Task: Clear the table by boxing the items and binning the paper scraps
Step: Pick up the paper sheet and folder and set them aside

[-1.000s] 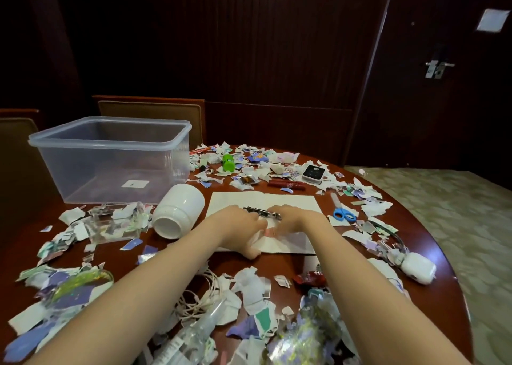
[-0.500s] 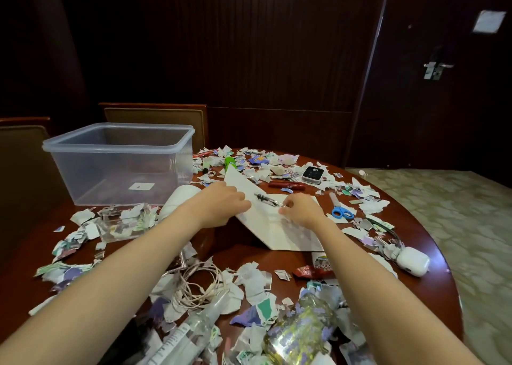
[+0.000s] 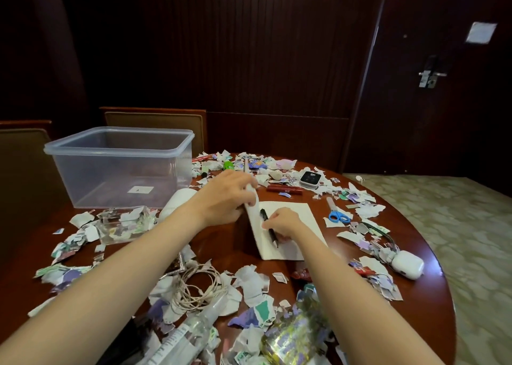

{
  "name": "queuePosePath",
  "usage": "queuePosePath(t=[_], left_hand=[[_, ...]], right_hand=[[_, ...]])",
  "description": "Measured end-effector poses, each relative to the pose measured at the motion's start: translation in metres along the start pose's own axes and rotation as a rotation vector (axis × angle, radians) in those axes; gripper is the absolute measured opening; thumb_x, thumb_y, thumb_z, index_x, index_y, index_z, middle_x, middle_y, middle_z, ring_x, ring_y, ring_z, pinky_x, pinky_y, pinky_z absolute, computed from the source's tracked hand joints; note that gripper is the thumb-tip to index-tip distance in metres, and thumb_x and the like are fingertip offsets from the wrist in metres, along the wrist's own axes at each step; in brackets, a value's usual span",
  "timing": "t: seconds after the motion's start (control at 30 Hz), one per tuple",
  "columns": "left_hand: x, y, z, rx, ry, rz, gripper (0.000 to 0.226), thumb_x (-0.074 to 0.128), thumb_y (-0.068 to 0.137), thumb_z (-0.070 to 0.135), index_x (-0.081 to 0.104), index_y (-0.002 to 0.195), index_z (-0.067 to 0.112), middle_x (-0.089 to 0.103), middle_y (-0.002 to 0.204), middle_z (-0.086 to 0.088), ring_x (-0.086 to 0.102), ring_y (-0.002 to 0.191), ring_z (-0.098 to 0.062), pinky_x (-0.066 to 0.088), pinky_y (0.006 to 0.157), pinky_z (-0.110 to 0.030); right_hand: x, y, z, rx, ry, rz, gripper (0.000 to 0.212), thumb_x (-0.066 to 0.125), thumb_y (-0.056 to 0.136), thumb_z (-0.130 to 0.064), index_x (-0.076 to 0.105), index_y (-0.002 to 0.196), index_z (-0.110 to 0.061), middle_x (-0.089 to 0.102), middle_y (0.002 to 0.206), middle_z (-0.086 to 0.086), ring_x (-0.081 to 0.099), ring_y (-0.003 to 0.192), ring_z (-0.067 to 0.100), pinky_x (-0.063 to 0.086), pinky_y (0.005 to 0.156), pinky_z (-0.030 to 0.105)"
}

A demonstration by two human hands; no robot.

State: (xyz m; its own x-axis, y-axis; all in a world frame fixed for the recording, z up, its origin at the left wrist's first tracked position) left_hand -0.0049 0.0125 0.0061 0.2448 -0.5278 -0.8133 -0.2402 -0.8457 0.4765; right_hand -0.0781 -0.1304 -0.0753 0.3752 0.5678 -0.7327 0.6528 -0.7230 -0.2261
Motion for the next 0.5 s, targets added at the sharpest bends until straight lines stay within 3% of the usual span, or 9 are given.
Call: queuePosePath(t=[0.07, 0.1, 0.17, 0.27, 0.37, 0.4, 0.5], left_hand=[[0.002, 0.007, 0.0, -0.253, -0.173, 0.075, 0.052, 0.08, 0.064, 0.012, 0.062, 0.113, 0.018, 0.055, 0.126, -0.012, 0.055, 0.116, -0.03, 0.047, 0.093, -0.039], [0.007, 0.011, 0.001, -0.39, -0.262, 0.056, 0.063, 0.076, 0.072, 0.017, 0.049, 0.129, 0.02, 0.045, 0.137, -0.008, 0.046, 0.126, -0.027, 0.041, 0.101, -0.037], [0.018, 0.018, 0.007, -0.578, -0.441, -0.028, 0.074, 0.067, 0.081, 0.015, 0.028, 0.143, 0.024, 0.032, 0.147, -0.003, 0.034, 0.135, -0.023, 0.033, 0.108, -0.034], [0.039, 0.026, 0.009, -0.883, -0.764, -0.153, 0.066, 0.059, 0.088, 0.01, 0.024, 0.143, 0.022, 0.036, 0.145, -0.009, 0.041, 0.13, -0.027, 0.038, 0.104, -0.037], [0.06, 0.032, 0.019, -1.015, -0.895, -0.423, 0.021, 0.042, 0.097, 0.019, 0.049, 0.115, 0.009, 0.056, 0.107, -0.016, 0.058, 0.094, -0.026, 0.047, 0.087, -0.036], [0.063, 0.034, 0.025, -1.011, -0.902, -0.506, 0.024, 0.037, 0.099, 0.021, 0.053, 0.111, 0.007, 0.057, 0.105, -0.017, 0.058, 0.093, -0.026, 0.047, 0.085, -0.035], [0.079, 0.039, 0.034, -1.055, -0.825, -0.622, 0.044, 0.032, 0.101, 0.027, 0.043, 0.135, 0.001, 0.049, 0.135, -0.019, 0.05, 0.123, -0.032, 0.041, 0.101, -0.038]], right_hand=[[0.002, -0.003, -0.001, -0.009, 0.063, -0.03, 0.014, 0.061, 0.088, -0.018, 0.05, 0.089, -0.008, 0.051, 0.068, 0.005, 0.049, 0.052, 0.015, 0.044, 0.051, 0.024], [0.001, -0.005, -0.001, -0.005, 0.094, -0.047, 0.014, 0.06, 0.088, -0.017, 0.05, 0.092, -0.009, 0.052, 0.071, 0.006, 0.049, 0.054, 0.014, 0.045, 0.051, 0.023], [-0.003, -0.01, -0.002, 0.0, 0.166, -0.098, 0.014, 0.058, 0.091, -0.016, 0.048, 0.098, -0.01, 0.052, 0.076, 0.006, 0.05, 0.057, 0.013, 0.049, 0.054, 0.023], [-0.013, -0.018, -0.003, -0.015, 0.252, -0.202, 0.015, 0.051, 0.094, -0.016, 0.047, 0.108, -0.012, 0.054, 0.083, 0.006, 0.055, 0.063, 0.014, 0.053, 0.068, 0.029], [-0.027, -0.028, 0.004, -0.018, 0.332, -0.267, 0.026, 0.049, 0.096, -0.018, 0.048, 0.12, -0.009, 0.058, 0.104, 0.012, 0.06, 0.078, 0.019, 0.053, 0.075, 0.032], [-0.033, -0.03, 0.009, -0.001, 0.366, -0.287, 0.029, 0.049, 0.096, -0.016, 0.048, 0.124, -0.008, 0.057, 0.114, 0.015, 0.059, 0.086, 0.021, 0.052, 0.077, 0.034], [-0.049, -0.033, 0.027, 0.143, 0.606, -0.182, 0.019, 0.046, 0.097, -0.015, 0.053, 0.112, -0.007, 0.056, 0.123, 0.015, 0.055, 0.102, 0.025, 0.048, 0.089, 0.038]])
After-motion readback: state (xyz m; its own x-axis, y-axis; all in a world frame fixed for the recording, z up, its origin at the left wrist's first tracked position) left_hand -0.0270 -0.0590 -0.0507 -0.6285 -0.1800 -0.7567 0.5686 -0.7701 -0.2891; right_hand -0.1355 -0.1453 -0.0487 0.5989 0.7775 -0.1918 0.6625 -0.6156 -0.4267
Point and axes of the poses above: each hand's wrist, its own y-axis towards the middle knuckle, its own x-axis out of the palm, z = x × y, the point moved 3 cm from there along y, towards the middle knuckle
